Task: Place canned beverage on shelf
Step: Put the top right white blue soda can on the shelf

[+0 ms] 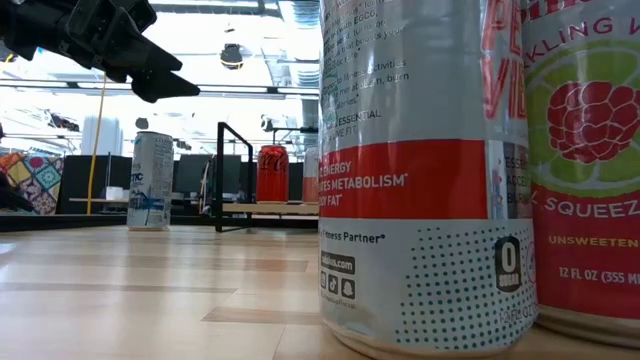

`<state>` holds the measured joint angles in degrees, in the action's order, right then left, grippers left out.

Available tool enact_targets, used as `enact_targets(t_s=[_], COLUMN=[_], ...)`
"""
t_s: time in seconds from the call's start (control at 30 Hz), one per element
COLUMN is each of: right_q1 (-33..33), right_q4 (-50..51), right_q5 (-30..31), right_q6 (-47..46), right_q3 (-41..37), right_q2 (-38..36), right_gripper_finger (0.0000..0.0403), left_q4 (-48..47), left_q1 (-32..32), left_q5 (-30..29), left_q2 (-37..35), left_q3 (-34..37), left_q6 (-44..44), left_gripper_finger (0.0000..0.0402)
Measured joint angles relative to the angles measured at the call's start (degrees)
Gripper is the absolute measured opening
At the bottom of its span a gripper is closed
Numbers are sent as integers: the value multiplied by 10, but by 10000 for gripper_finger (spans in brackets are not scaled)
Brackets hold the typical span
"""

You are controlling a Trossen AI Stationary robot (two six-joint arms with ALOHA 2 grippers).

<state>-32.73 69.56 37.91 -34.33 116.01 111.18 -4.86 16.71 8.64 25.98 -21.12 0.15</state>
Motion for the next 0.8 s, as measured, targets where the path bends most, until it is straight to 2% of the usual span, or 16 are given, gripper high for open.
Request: enact_targets(t_s=[0.13,0.23,0.33,0.37,0.57,0.73,0.8], right_q1=[-25,-31,-30,-30,-23,-26,-24], right_q4=[17,18,29,35,30,-44,-62], right_q5=[-41,-76,-88,-88,-88,-128,-122], right_q6=[10,22,41,52,65,93,93], right_q3=[0,0,0,0,-20,-74,-92], right_q2=[0,0,0,0,0,0,1], right_gripper_finger=[228,144,43,24,25,16,16], left_q4=[0,0,-1,-2,-7,-7,-8], left_q1=[0,0,0,0,0,0,0], left_q5=[0,-3,-3,-3,-3,-3,-3], left_q2=[0,0,0,0,0,0,0], left_q3=[0,0,0,0,0,0,0], left_q6=[0,0,0,-1,-3,-4,-7], left_gripper_finger=[369,369,369,369,369,369,369])
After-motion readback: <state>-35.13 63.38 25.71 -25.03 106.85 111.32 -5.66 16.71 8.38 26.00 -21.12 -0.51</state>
